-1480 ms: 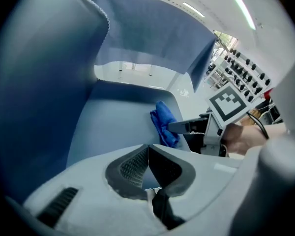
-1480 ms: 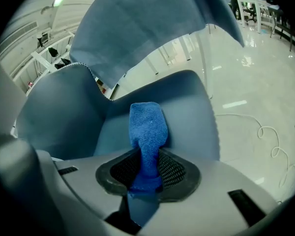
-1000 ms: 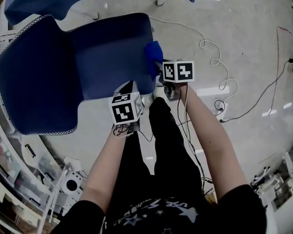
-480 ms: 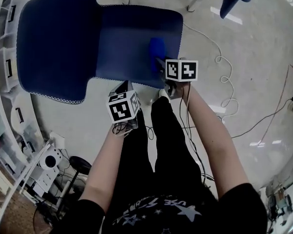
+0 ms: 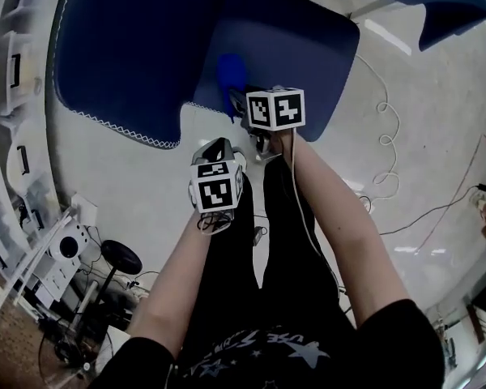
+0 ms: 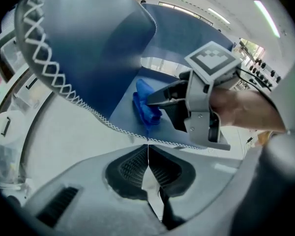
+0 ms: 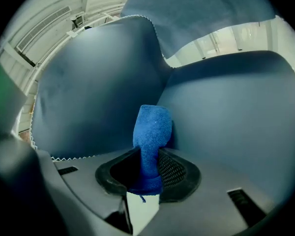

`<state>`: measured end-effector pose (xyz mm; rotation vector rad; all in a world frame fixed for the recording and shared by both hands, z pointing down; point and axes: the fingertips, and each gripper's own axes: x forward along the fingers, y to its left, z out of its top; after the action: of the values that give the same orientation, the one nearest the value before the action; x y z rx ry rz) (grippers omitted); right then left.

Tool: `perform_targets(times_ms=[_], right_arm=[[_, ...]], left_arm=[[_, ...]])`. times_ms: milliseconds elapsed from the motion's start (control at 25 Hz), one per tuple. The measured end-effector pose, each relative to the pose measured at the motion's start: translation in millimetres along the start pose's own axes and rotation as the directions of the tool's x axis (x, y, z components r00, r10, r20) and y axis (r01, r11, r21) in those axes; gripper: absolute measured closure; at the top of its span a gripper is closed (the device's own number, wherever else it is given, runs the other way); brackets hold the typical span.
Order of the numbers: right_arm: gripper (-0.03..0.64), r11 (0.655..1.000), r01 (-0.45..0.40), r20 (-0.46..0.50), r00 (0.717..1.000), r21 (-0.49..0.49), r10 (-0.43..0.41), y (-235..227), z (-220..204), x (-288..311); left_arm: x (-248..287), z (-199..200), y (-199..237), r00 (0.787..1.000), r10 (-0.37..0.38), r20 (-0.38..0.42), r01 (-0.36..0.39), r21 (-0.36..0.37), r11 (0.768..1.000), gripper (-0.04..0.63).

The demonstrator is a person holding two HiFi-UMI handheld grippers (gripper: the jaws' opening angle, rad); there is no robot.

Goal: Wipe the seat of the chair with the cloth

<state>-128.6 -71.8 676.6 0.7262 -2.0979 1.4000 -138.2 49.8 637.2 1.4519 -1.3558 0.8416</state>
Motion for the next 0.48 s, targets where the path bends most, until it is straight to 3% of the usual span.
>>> perform_targets(times_ms=[200, 480], right_arm=[[0.509, 1.0, -0.01, -0.003, 1.0, 0.008, 0.01, 35.0, 1.0, 44.5], [0.508, 0.999, 0.031, 0.018, 0.999, 0.03, -0.031, 23.2, -11.1, 43.1]], left_arm=[[-10.8, 5.7, 29.9, 0.999, -0.042, 0.007, 0.042, -0.009, 0.999, 0.575], [-10.4, -5.8, 48.1, 0.999, -0.054, 0.002, 0.054, 0.029, 0.998, 0.575]])
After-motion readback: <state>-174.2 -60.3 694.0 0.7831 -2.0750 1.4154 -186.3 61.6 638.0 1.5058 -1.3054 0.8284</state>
